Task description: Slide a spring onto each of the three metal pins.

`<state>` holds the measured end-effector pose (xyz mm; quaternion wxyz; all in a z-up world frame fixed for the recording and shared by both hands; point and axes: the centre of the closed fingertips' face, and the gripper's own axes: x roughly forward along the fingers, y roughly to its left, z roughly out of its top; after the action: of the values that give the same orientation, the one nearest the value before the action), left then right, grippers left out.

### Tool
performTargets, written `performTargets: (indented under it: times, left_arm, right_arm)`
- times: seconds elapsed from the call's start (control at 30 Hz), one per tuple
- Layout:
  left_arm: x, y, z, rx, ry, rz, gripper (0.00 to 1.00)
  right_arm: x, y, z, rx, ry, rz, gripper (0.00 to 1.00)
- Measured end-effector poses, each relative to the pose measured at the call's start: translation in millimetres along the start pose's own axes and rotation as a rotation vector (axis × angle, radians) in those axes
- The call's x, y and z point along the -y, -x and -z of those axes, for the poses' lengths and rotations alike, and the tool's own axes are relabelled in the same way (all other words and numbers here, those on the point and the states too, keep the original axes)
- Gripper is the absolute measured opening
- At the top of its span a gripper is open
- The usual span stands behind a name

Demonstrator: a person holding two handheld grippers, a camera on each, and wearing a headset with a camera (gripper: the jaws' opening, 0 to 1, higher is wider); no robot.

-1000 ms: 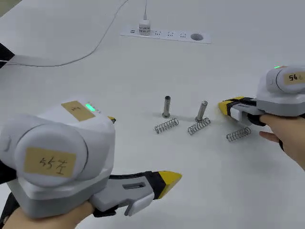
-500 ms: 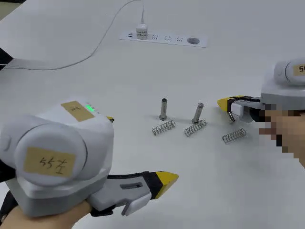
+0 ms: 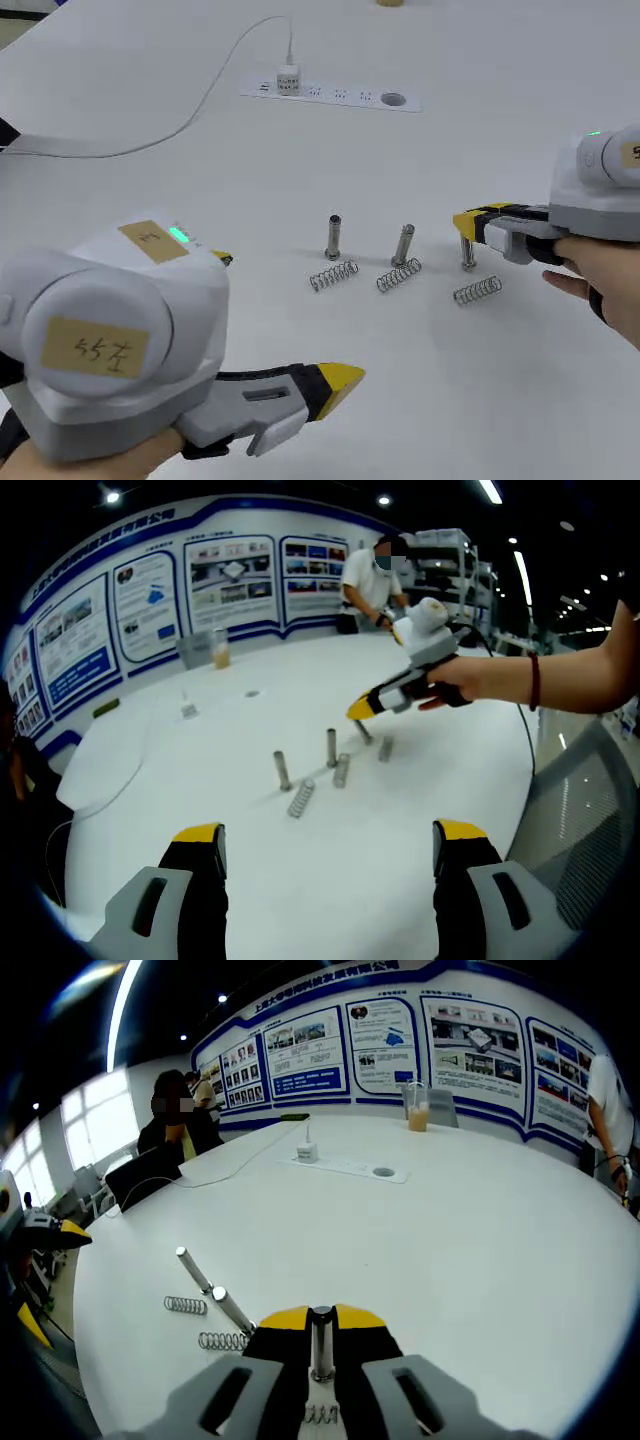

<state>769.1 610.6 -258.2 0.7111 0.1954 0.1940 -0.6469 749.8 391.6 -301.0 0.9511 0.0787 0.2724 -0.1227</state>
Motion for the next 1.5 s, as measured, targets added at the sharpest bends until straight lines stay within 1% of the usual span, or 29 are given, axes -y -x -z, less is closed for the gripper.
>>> performTargets:
  times: [0.13, 0.2, 0.57, 0.73, 1.0, 1.27, 1.5]
  left_arm:
    - [-0.1, 0.8, -0.2, 0.005, 0.003, 0.0, 0.86]
    - [1.2, 1.2, -1.8, 0.019, 0.009, 0.006, 0.85]
    - [4.4, 2.3, -2.0, 0.021, 0.0, 0.011, 0.85]
    - [4.4, 2.9, -2.8, 0.024, 0.0, 0.009, 0.85]
    - [1.8, 4.2, -2.5, 0.026, 0.004, -0.002, 0.86]
    - [2.6, 3.8, -1.4, 0.024, 0.002, 0.002, 0.85]
    - [3.0, 3.5, -1.7, 0.023, -0.002, 0.005, 0.85]
  right_arm:
    - [-1.8, 4.9, 1.0, -0.01, 0.025, 0.001, 0.08]
    - [-2.3, 6.8, 1.6, -0.014, 0.031, 0.001, 0.08]
    - [-5.4, 17.7, 7.6, -0.041, 0.087, 0.014, 0.08]
    - [-3.6, 19.5, 8.9, -0.042, 0.075, 0.017, 0.08]
    - [-3.6, 23.2, 12.4, -0.057, 0.059, 0.016, 0.08]
    - [-3.5, 24.5, 13.0, -0.062, 0.048, 0.018, 0.09]
    - [-3.6, 25.2, 13.6, -0.071, 0.035, 0.029, 0.09]
